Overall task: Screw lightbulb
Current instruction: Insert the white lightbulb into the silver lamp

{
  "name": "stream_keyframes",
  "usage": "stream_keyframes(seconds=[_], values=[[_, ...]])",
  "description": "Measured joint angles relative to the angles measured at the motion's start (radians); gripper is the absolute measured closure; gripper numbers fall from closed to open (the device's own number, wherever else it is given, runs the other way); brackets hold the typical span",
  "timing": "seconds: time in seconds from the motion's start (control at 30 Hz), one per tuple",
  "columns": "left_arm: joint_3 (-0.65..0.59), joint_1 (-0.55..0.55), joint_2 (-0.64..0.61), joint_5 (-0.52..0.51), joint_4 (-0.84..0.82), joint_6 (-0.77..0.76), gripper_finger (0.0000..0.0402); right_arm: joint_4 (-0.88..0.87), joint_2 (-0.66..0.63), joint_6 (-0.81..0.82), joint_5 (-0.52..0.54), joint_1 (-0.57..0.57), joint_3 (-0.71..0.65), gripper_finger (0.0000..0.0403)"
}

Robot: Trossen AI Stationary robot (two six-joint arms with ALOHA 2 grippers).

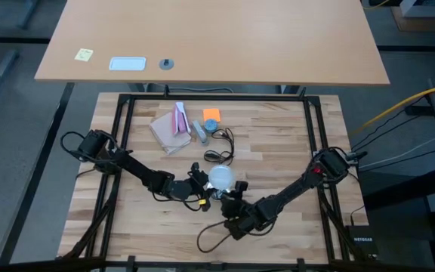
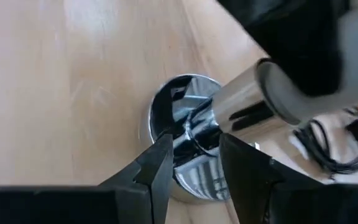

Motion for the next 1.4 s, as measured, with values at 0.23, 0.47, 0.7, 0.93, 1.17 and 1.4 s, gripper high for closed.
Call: stream_keyframes(seconds=[0.23, 0.47, 0.7, 0.93, 1.17, 1.4], values=[[0.0, -0.001, 0.0, -0.001, -0.005, 0.0, 0.0243, 0.01, 0.025, 0.0, -0.051, 0.0, 0.0, 0.0265], [0.0, -0.002, 0.0, 0.0, -0.01, 0.0, 0.0243, 0.006, 0.052, 0.012, -0.049, -0.003, 0.002, 0.0265], [0.0, -0.007, 0.0, 0.023, -0.012, 0.002, 0.0243, -0.028, 0.069, 0.071, 0.013, -0.002, 0.002, 0.0265], [0.0, -0.02, 0.0, 0.013, -0.019, 0.003, 0.0243, -0.188, 0.069, 0.205, 0.048, -0.003, 0.002, 0.0265], [0.0, -0.026, 0.0, 0.027, -0.017, 0.001, 0.0243, -0.268, 0.069, 0.259, 0.102, -0.019, 0.0, 0.0265], [0.0, -0.028, 0.0, 0.046, -0.017, -0.006, 0.0243, -0.276, 0.07, 0.245, 0.154, -0.046, -0.001, 0.0265]])
